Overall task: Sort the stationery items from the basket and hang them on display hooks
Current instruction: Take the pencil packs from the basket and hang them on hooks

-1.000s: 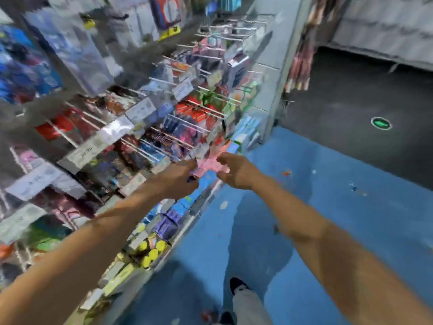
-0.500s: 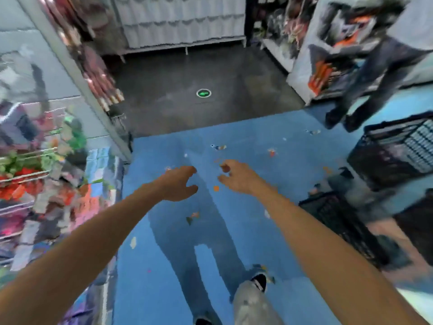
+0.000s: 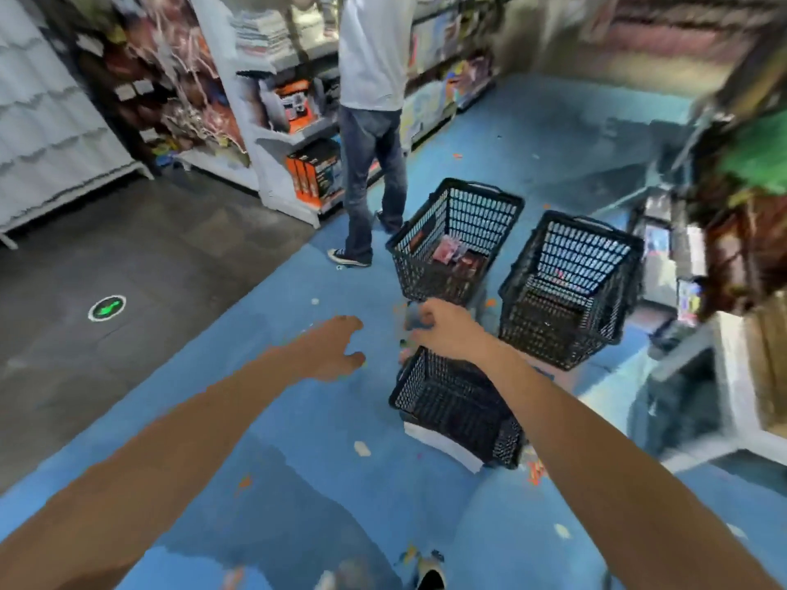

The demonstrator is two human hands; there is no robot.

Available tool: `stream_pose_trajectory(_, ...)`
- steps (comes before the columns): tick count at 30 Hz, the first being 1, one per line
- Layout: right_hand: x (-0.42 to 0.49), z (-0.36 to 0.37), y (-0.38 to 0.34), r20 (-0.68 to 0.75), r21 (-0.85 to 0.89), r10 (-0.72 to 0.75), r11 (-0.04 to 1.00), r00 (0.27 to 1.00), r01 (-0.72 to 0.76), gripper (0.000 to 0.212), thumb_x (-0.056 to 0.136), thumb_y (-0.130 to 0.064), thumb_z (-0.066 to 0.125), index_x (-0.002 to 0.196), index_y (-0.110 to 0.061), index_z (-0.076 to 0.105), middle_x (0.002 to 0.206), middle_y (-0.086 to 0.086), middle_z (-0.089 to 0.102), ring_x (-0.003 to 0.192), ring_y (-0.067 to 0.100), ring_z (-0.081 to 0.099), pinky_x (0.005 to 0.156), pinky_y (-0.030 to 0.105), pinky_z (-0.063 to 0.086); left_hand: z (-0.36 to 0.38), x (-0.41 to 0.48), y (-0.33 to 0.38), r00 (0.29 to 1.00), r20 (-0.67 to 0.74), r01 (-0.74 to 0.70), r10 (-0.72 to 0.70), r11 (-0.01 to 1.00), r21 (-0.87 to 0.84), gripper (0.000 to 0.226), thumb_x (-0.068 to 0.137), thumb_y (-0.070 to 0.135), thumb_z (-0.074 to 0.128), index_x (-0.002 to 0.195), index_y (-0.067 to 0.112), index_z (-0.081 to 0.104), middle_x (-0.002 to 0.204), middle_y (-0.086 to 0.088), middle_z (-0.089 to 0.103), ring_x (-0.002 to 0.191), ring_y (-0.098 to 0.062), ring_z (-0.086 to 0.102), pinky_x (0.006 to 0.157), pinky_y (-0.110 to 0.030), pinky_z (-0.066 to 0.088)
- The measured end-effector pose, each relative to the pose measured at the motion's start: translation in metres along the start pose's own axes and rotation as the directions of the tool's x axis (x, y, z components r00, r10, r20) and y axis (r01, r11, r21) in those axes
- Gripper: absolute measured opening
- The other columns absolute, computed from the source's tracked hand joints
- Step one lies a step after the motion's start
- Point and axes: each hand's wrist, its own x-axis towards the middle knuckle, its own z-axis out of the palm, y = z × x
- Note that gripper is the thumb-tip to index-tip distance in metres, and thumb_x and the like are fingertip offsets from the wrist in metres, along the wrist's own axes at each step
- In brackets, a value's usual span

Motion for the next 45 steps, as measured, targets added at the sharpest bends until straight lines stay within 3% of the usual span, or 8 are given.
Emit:
stream_pose_trajectory(13,0.164,-0.116,0.098,-0.264,0.345,0.422,0.881,0.867,-0.324,0.051,0.099,-0.026,0.062,0.137,0.002,0.046,0.142,0.026,0.05,0.127,0.043,0.051,0.106,0.057,0.043,-0.072,0.327,0.054,0.887,0.19,-0.444,0.422,0.891,0.096,0.039,0.094,0.028,0.066,0.121,0.0,0.058,0.118,-0.018,0.059,0.113,-0.04,0.06,0.094,-0.05,0.049)
stream_pose_trajectory(17,0.25,-0.135,0.114,-0.296,0.499,0.565,0.779,0.77,-0.38,0.045,0.1,-0.03,0.062,0.135,-0.005,0.049,0.132,0.017,0.058,0.111,0.031,0.06,0.102,0.049,0.05,-0.089,0.434,0.042,0.852,0.291,-0.477,0.436,0.875,0.084,0.061,0.099,0.037,0.062,0.145,0.002,0.045,0.145,-0.013,0.05,0.133,-0.035,0.05,0.11,-0.044,0.044)
stream_pose_trajectory(20,0.297,-0.131,0.13,-0.246,0.595,0.64,0.692,0.728,-0.408,0.04,0.101,-0.029,0.063,0.134,-0.012,0.049,0.136,0.007,0.056,0.111,0.02,0.056,0.095,0.036,0.049,-0.089,0.498,0.035,0.81,0.376,-0.499,0.45,0.866,0.04,0.032,0.098,0.034,0.063,0.114,0.007,0.056,0.114,-0.013,0.061,0.107,-0.032,0.061,0.088,-0.042,0.052)
stream_pose_trajectory(23,0.334,-0.122,0.153,-0.147,0.68,0.71,0.578,0.688,-0.451,0.052,0.1,-0.03,0.064,0.144,-0.01,0.044,0.142,0.005,0.051,0.128,0.021,0.051,0.101,0.032,0.044,-0.078,0.546,0.033,0.777,0.426,-0.477,0.463,0.875,-0.082,0.019,0.096,0.029,0.066,0.097,0.017,0.051,0.089,0.004,0.056,0.083,-0.016,0.06,0.063,-0.028,0.041)
stream_pose_trajectory(35,0.495,-0.073,0.264,0.04,0.77,0.836,0.324,0.548,-0.55,0.043,0.093,-0.023,0.064,0.133,-0.014,0.052,0.104,0.003,0.063,0.085,0.013,0.062,0.077,0.039,0.053,0.055,0.7,0.036,0.767,0.549,-0.116,0.334,0.912,-0.393,0.022,0.09,0.027,0.07,0.077,0.031,0.052,0.069,0.004,0.06,0.058,0.008,0.061,0.042,-0.012,0.041)
stream_pose_trajectory(38,0.522,-0.056,0.291,0.06,0.752,0.844,0.313,0.533,-0.58,0.052,0.09,-0.025,0.065,0.135,-0.009,0.046,0.124,0.012,0.063,0.107,0.028,0.063,0.088,0.039,0.055,0.088,0.721,0.031,0.782,0.538,0.003,0.315,0.861,-0.509,0.018,0.09,0.021,0.073,0.09,0.035,0.064,0.087,0.011,0.069,0.078,0.01,0.066,0.062,-0.009,0.05)
stream_pose_trajectory(41,0.537,-0.044,0.312,0.104,0.718,0.874,0.264,0.474,-0.644,0.061,0.092,-0.025,0.064,0.145,-0.011,0.038,0.141,0.012,0.055,0.12,0.03,0.057,0.098,0.038,0.05,0.115,0.733,0.025,0.786,0.567,0.134,0.247,0.827,-0.546,0.035,0.089,0.027,0.076,0.121,0.034,0.066,0.119,0.003,0.07,0.113,-0.019,0.065,0.1,-0.037,0.054)
stream_pose_trajectory(45,0.543,-0.026,0.33,0.169,0.753,0.892,0.158,0.419,-0.639,0.063,0.095,-0.016,0.055,0.154,-0.011,0.033,0.135,0.009,0.06,0.123,0.033,0.059,0.104,0.045,0.051,0.139,0.739,0.023,0.771,0.602,0.241,0.207,0.78,-0.578,0.035,0.091,0.017,0.074,0.123,0.029,0.069,0.12,0.0,0.072,0.113,-0.02,0.067,0.104,-0.043,0.053)
